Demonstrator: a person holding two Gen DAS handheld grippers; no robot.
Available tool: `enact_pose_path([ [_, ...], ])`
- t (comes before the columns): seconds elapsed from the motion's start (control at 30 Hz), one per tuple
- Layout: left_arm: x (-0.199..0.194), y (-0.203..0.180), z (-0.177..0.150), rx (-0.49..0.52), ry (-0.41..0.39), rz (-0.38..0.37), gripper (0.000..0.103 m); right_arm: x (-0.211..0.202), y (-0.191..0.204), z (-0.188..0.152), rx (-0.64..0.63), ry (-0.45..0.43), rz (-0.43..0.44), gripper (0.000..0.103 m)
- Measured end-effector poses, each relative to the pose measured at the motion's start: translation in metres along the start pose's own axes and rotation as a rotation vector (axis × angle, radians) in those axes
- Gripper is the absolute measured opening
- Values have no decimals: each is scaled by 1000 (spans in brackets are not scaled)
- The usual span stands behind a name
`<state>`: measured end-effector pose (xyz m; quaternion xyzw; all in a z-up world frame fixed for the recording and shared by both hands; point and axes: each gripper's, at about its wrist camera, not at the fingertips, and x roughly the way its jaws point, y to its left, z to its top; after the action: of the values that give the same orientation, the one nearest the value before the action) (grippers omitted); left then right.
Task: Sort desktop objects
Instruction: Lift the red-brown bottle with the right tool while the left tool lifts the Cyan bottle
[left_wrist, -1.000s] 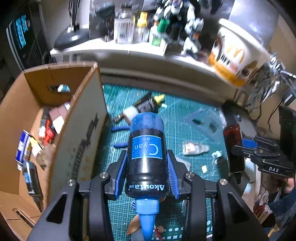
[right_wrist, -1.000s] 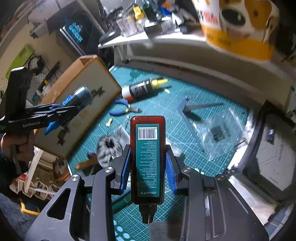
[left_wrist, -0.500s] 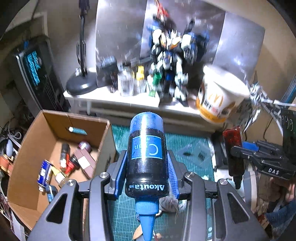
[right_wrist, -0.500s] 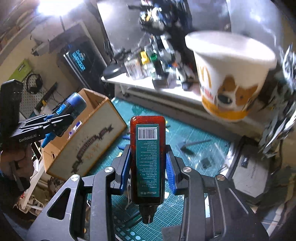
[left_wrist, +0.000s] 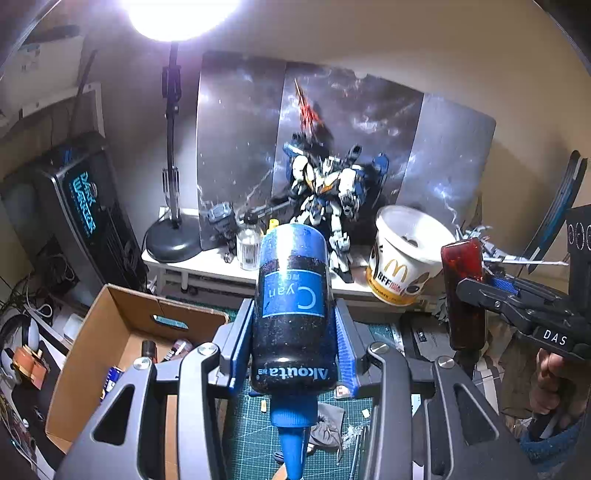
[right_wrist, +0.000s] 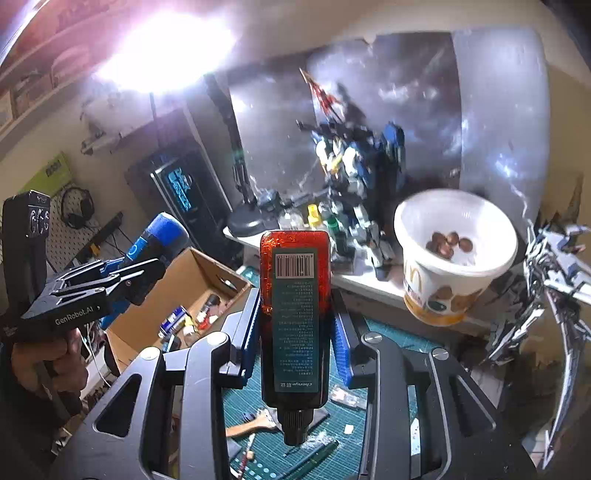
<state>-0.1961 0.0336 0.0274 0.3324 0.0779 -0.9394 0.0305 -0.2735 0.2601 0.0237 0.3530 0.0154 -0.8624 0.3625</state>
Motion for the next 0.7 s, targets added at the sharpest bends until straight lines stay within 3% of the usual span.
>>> enact_pose_path([
  [0.33,-8,19,-2,-12,8,13,40,2,18,3,-5,10,-1,32],
  [0.7,6,89,-9,7,63,-66,40,41,64,-5,41,53,-70,32],
])
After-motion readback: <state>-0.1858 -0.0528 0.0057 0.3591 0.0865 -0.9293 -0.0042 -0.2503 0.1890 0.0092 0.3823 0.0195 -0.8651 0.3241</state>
